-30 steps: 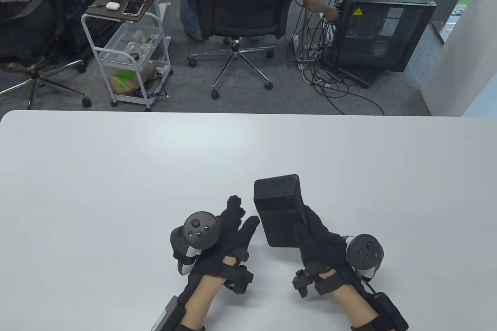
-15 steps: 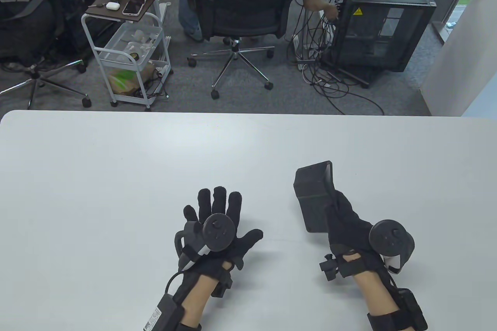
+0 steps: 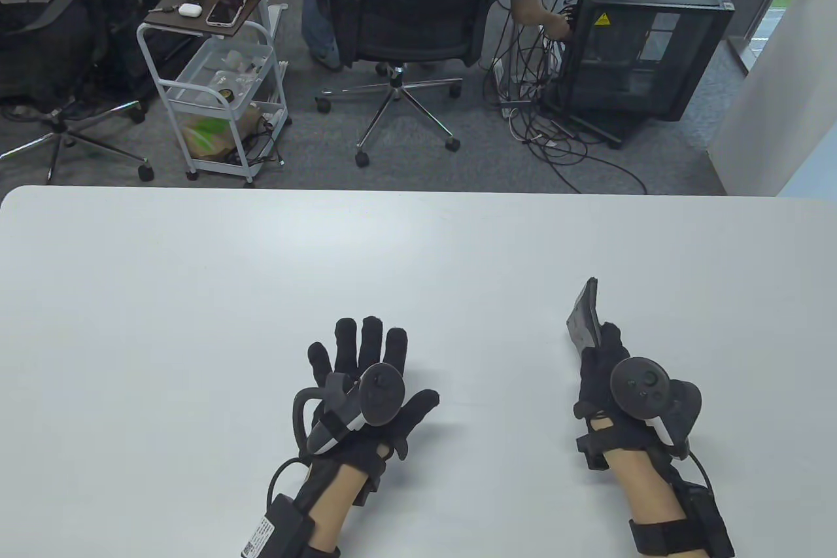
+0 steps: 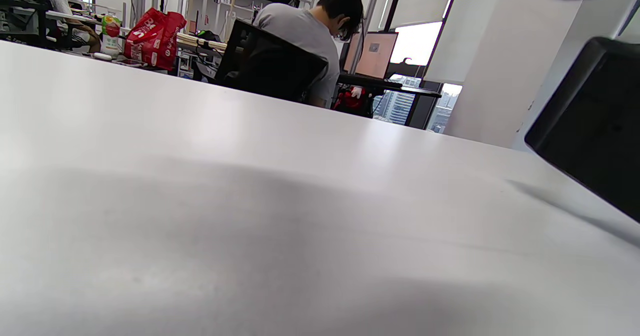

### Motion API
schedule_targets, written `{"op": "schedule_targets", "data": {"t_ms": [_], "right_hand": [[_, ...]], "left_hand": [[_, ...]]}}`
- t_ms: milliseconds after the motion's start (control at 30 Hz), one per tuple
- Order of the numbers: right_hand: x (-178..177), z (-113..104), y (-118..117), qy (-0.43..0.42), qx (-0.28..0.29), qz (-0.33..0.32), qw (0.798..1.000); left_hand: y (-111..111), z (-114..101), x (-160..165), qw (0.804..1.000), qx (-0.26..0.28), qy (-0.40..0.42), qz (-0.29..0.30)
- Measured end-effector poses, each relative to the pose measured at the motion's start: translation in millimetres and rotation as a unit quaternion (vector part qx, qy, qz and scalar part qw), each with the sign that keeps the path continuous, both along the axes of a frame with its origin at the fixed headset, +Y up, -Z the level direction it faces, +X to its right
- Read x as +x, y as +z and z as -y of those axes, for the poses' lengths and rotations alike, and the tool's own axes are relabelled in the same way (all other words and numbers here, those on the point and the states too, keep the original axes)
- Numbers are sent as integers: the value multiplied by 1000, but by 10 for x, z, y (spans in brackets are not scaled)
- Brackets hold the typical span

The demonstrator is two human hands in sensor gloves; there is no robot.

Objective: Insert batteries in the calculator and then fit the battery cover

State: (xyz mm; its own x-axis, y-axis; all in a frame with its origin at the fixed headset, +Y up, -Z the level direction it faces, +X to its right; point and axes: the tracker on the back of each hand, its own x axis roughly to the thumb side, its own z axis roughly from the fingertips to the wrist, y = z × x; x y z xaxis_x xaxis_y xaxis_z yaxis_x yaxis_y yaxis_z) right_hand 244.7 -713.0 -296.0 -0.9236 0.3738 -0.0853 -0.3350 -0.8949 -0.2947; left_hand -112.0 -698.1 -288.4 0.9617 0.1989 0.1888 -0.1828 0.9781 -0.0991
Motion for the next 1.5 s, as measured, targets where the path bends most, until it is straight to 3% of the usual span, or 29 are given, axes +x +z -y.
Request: {"op": "schedule_targets", "data": {"t_ms": [333, 667, 900, 1300, 1500], "right_hand": [[-111, 100, -34, 62, -79, 38, 994], [-270, 222, -76, 54, -161, -18, 985], [-202, 333, -128, 61, -106, -16, 992], [-473, 536, -174, 183, -135, -25, 973], [-486, 551, -184, 179, -153, -26, 971]], "left_hand": [[6, 7, 5, 1000, -16, 6, -1], [4, 24, 25, 1000, -29, 10, 5], [1, 20, 26, 1000, -27, 12, 3], [-9, 50, 22, 999, -34, 17, 3], [-9, 58, 24, 999, -37, 15, 3]]}}
